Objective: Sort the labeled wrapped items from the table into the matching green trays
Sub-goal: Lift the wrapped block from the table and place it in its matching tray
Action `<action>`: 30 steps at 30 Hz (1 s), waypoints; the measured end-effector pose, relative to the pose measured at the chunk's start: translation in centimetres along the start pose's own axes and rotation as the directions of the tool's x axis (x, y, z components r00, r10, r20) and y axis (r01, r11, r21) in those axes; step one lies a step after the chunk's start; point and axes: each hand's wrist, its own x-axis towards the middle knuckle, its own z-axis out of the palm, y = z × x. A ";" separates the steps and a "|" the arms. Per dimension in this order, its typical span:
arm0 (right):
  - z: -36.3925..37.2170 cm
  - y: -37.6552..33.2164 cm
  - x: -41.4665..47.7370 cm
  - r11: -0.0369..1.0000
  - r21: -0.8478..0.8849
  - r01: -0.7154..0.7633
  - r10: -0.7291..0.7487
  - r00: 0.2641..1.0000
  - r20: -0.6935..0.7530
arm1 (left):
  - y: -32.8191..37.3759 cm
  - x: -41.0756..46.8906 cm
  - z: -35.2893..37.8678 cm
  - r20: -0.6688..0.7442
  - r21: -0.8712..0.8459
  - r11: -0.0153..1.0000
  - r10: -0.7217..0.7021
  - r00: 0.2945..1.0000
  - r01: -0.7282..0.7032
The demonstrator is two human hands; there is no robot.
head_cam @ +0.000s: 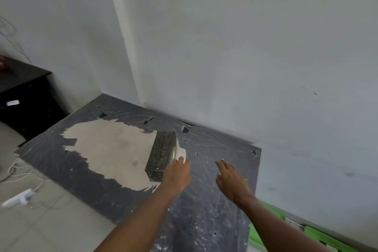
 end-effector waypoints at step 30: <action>9.1 -9.3 10.6 0.960 -0.003 -0.279 0.279 0.960 0.030 | -12.8 11.5 4.3 0.185 -0.173 0.981 -0.061 0.981 0.093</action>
